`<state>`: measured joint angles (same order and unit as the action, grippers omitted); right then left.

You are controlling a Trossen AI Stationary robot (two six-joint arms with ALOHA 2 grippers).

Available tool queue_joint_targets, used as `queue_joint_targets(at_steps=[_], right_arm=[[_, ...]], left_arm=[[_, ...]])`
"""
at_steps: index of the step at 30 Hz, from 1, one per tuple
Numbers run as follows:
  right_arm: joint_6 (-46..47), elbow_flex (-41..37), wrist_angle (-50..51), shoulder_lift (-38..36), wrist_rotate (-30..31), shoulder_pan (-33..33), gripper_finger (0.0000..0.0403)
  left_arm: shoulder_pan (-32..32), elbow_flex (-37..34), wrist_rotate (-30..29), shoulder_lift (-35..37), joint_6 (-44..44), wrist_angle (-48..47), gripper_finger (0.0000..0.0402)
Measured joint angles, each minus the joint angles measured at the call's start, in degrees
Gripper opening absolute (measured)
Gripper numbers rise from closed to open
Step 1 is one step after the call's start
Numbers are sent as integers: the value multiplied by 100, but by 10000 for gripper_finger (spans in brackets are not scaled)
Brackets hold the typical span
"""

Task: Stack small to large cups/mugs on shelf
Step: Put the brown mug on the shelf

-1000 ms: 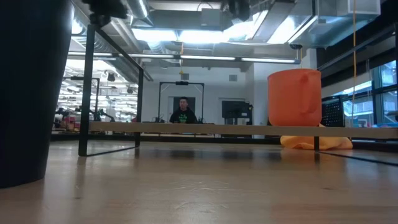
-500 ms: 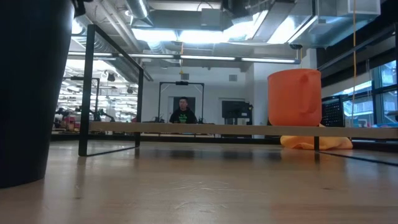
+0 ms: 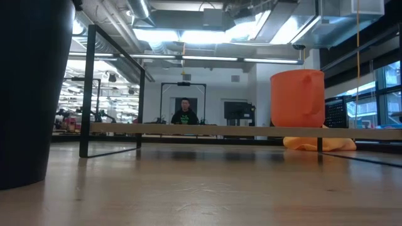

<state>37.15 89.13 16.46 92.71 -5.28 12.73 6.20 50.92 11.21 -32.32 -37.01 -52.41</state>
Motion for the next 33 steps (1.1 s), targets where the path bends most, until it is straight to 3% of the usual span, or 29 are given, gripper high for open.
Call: queue_joint_targets(at_steps=[6, 13, 20, 27, 31, 33], right_arm=[[12, 1, 19, -46, 29, 335, 106], [5, 1, 265, -52, 131, 403, 106], [4, 1, 17, -55, 410, 389, 106], [-172, 1, -1821, -61, 259, 143, 106], [-298, 18, -3043, -66, -233, -23, 106], [-418, 217, -3175, -66, -417, -28, 106]], left_arm=[[-696, -409, 131, 310, -1102, 118, 39], [-1398, -429, -341, 211, -1986, -1140, 39], [-2135, 103, -1206, -489, -1673, 256, 25], [-2817, 1434, -1120, -1259, -701, 1186, 2], [-3226, 1639, -885, -1349, -391, 1887, 10], [-3443, 1636, -871, -1364, -479, 2101, 13]])
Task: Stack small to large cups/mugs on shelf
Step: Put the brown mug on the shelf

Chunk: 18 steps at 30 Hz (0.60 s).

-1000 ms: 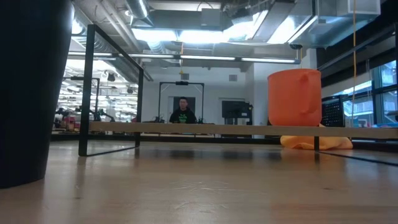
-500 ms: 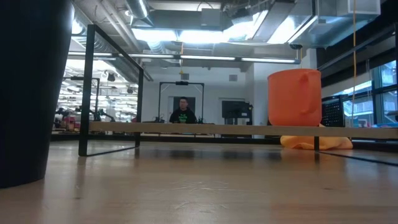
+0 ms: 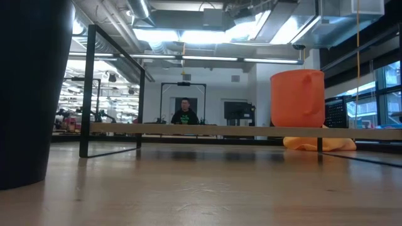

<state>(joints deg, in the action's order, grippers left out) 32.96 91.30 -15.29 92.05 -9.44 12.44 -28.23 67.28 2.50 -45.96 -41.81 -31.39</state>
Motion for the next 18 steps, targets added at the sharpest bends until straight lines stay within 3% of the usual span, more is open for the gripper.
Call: queue_joint_targets(at_steps=[4, 8, 14, 18], right_arm=[[-636, 601, 127, -13, -9, 177, 106], [-1266, 1233, 966, 40, 552, 371, 106], [-1387, 2118, 2252, 423, 799, 668, 106], [-1522, 2419, 2845, 505, 897, 892, 106]], left_arm=[[-527, -4, -142, -108, -131, 510, 14], [-1165, -1, -580, -267, -110, 874, 10], [-2355, -4, -2102, -606, -382, 773, 2], [-3181, -1, -2969, -961, -1593, 148, 2]])
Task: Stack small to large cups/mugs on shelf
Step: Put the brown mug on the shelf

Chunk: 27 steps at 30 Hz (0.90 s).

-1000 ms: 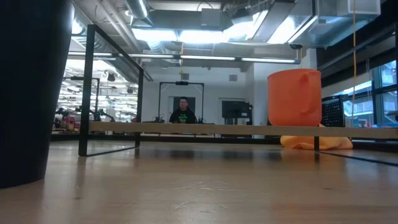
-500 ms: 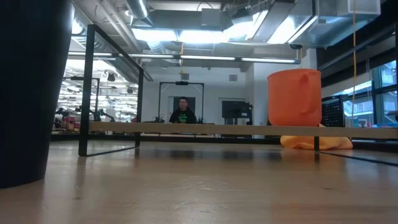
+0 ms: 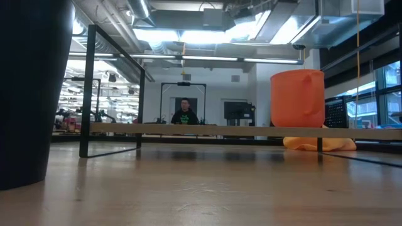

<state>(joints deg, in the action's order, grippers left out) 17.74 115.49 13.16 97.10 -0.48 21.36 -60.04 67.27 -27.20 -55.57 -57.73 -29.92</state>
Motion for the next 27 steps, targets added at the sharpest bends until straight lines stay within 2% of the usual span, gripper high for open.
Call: queue_joint_targets(at_steps=[2, 4, 7, 9, 11, 13, 16, 20, 27], right_arm=[[-87, 8, 138, -7, 237, 58, 106], [-126, 6, 284, 3, 471, 79, 106], [-69, 4, 314, 12, 689, 83, 106], [59, 4, 314, 2, 781, 83, 106], [136, 4, 379, 2, 967, 83, 106], [153, 4, 477, 2, 1273, 83, 106], [315, 1, 629, 2, 1723, 85, 106], [597, -158, 664, 2, 2025, 83, 106], [1219, -493, 651, 4, 2184, 83, 106]], left_arm=[[-307, -3, -230, -168, -829, -740, 3], [-507, -3, -214, -351, -1789, -1629, 3], [-604, -7, 291, -689, -3110, -2804, 4], [-602, -7, 802, -885, -3615, -3252, 4], [-602, -7, 1202, -1082, -3750, -3590, 5], [-602, -7, 1330, -1221, -3754, -3814, 8], [-598, -7, 1294, -1343, -3678, -3862, 16], [-585, -7, 1170, -1359, -4172, -4036, 40], [-581, -7, 844, -1359, -4235, -3976, 100]])
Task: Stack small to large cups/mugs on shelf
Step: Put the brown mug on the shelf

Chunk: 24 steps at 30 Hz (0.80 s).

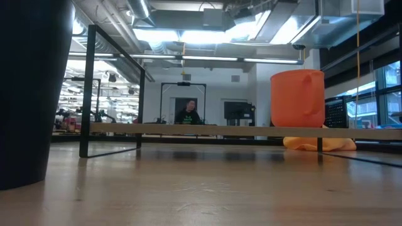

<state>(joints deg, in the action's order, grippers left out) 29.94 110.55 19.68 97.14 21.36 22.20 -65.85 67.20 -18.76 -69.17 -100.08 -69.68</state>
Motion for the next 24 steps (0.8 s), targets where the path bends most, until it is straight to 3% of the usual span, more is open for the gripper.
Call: queue_joint_targets(at_steps=[12, 24], right_arm=[[407, -314, 25, 0, 560, 133, 106], [50, -314, 548, -131, 284, 136, 106]], left_arm=[[491, 2, 153, -226, -334, 738, 109], [1087, 7, 844, -1152, -440, 1127, 109]])
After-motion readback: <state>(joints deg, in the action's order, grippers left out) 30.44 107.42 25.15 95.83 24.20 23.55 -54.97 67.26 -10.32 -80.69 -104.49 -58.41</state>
